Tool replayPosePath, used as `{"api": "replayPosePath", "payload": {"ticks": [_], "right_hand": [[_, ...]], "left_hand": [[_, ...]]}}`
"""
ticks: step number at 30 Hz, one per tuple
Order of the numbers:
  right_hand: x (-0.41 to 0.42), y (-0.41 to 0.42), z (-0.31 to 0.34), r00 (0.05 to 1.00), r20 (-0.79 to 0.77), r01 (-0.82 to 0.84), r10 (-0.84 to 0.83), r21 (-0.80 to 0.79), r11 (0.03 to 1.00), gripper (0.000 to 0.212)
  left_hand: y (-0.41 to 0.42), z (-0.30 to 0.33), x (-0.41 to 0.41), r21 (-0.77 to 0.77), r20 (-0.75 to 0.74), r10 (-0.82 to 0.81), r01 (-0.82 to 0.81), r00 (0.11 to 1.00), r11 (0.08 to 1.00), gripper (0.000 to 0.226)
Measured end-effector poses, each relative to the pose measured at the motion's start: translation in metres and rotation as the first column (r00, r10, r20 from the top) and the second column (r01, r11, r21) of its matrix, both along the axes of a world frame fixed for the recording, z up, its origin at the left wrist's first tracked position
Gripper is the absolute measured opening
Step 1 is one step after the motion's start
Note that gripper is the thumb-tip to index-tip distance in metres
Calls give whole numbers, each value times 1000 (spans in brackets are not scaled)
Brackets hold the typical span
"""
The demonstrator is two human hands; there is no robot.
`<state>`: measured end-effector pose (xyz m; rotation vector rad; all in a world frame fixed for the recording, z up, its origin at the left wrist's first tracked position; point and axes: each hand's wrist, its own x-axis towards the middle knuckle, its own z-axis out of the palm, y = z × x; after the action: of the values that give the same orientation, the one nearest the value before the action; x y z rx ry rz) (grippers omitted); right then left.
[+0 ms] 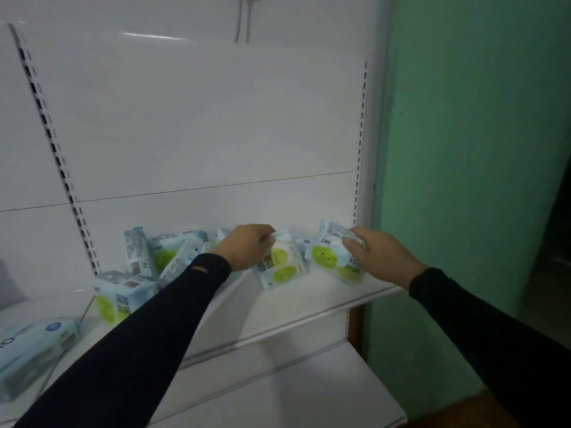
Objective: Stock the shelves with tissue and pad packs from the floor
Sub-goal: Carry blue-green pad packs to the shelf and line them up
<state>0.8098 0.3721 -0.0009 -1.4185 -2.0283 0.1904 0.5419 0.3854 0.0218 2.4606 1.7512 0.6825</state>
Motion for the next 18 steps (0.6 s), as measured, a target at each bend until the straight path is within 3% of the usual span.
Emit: {"api": "replayPosePath", "payload": {"ticks": [4,8,11,18], "right_hand": [[17,-45,7,988,-40,151,-148,63,987,21],[56,-101,7,948,-45,319,-316,83,944,25],[99,-160,1,902,-13,432,-432,64,900,31],[213,-320,-67,721,17,693,-693,-56,719,28]], "left_hand": [[-8,-3,14,61,260,-66,52,963,997,26],[-25,5,55,91,429,-254,239,867,967,35],[-46,-1,107,72,415,-368,373,832,925,31],[-120,-62,258,-10,206,-628,644,750,765,31]]}}
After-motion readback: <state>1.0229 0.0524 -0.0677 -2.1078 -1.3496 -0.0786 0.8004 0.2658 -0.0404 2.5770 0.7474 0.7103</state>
